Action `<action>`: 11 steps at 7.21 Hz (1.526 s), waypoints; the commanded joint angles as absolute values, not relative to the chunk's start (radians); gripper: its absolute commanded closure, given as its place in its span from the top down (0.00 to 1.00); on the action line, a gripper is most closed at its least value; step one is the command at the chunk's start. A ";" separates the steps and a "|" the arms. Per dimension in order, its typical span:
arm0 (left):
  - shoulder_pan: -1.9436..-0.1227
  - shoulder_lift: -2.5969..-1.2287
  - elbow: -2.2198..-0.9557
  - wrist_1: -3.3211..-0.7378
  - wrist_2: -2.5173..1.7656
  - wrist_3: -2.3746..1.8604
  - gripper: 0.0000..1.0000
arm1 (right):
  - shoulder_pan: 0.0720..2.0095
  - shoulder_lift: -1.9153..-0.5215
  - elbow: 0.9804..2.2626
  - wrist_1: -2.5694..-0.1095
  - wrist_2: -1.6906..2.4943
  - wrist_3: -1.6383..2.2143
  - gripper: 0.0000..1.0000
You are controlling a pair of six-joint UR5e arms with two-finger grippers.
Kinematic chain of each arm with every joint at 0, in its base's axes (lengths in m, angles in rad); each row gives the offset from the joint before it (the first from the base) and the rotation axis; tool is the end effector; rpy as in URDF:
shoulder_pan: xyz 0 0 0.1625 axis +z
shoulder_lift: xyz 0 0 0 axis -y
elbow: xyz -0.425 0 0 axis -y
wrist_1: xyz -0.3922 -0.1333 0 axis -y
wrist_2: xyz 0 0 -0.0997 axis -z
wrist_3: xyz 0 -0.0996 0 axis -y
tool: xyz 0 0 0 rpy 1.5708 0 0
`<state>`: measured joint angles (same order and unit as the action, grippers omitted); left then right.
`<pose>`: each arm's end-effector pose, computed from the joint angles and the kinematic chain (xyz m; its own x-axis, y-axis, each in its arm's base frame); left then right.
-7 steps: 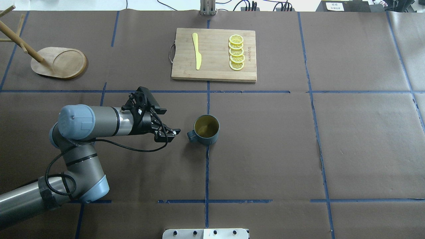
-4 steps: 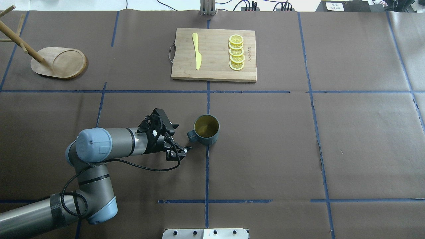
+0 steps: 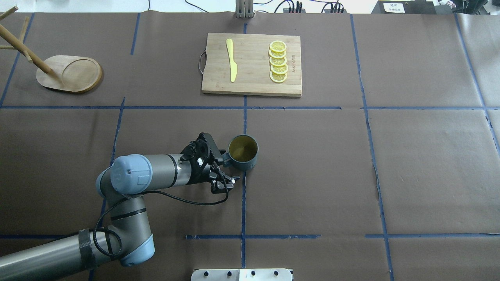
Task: Hang cup on storage rack
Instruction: 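Reach the left gripper toward the teal mug's handle, then grasp the mug by its rim with the left gripper and lift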
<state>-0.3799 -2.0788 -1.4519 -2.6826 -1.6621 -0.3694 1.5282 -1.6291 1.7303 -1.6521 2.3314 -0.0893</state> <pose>0.5813 -0.3659 0.2925 0.2890 0.8846 -0.3661 0.0424 0.3702 0.9280 0.0447 -0.4689 0.6173 0.7165 -0.1335 0.6847 0.1069 0.9909 0.0813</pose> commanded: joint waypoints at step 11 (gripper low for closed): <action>-0.492 -2.030 -1.551 -2.680 -1.672 -0.752 0.00 | 1.528 -1.632 1.724 -1.652 2.329 -0.090 1.00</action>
<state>-0.4633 -2.0560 -1.5203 -2.6846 -1.6706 -0.5906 1.5278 -1.6317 1.7293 -1.6521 2.3298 -0.0899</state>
